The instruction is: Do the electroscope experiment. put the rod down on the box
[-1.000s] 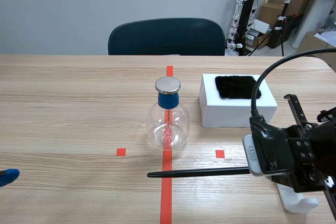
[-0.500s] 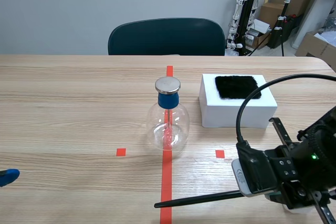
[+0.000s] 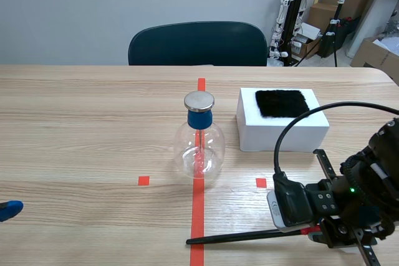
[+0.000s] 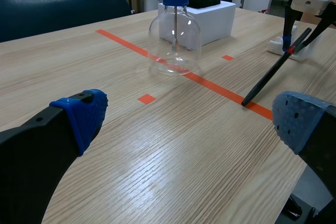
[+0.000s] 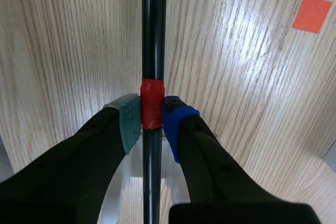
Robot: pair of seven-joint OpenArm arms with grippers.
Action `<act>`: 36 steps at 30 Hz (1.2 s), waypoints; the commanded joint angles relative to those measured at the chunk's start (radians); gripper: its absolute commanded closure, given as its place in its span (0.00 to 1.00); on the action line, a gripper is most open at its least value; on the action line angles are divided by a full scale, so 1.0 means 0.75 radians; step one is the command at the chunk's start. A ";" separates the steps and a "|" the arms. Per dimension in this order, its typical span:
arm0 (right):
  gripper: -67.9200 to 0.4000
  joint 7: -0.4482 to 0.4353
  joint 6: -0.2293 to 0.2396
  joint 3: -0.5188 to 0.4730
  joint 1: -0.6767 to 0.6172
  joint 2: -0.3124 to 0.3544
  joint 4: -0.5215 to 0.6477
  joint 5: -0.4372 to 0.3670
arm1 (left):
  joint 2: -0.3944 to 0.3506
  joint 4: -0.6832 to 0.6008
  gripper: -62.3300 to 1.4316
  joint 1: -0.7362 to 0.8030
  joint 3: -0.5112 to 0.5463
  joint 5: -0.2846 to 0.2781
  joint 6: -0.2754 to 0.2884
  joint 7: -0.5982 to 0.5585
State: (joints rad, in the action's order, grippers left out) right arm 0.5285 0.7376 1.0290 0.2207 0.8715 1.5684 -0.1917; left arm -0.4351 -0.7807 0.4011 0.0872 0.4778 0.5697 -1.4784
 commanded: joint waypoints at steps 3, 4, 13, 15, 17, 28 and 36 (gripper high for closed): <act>0.96 0.002 0.011 -0.008 0.019 -0.007 -0.016 -0.005 | -0.008 -0.020 0.00 -0.003 0.005 -0.017 0.001 -0.027; 0.96 0.004 0.011 -0.008 0.019 -0.011 -0.025 -0.005 | -0.008 -0.020 0.00 -0.003 0.005 -0.017 0.001 -0.027; 0.96 0.017 0.011 0.011 0.019 -0.024 -0.060 0.002 | -0.008 -0.020 0.00 -0.003 0.005 -0.017 0.001 -0.024; 0.95 0.015 0.011 0.014 0.019 -0.024 -0.060 0.001 | -0.008 -0.020 0.00 -0.003 0.005 -0.017 0.001 -0.023; 0.87 0.017 0.011 0.019 0.019 -0.024 -0.060 0.001 | -0.008 -0.020 0.00 -0.003 0.005 -0.017 0.001 -0.023; 0.00 0.017 0.011 0.021 0.019 -0.020 -0.060 0.001 | -0.008 -0.020 0.00 -0.003 0.005 -0.017 0.001 -0.023; 0.00 0.017 0.011 0.021 0.019 -0.020 -0.060 0.001 | -0.008 -0.020 0.00 -0.003 0.005 -0.017 0.001 -0.023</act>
State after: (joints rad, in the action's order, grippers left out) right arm 0.5407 0.7376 1.0443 0.2207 0.8474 1.5185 -0.1909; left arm -0.4351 -0.7807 0.4011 0.0872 0.4778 0.5697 -1.4780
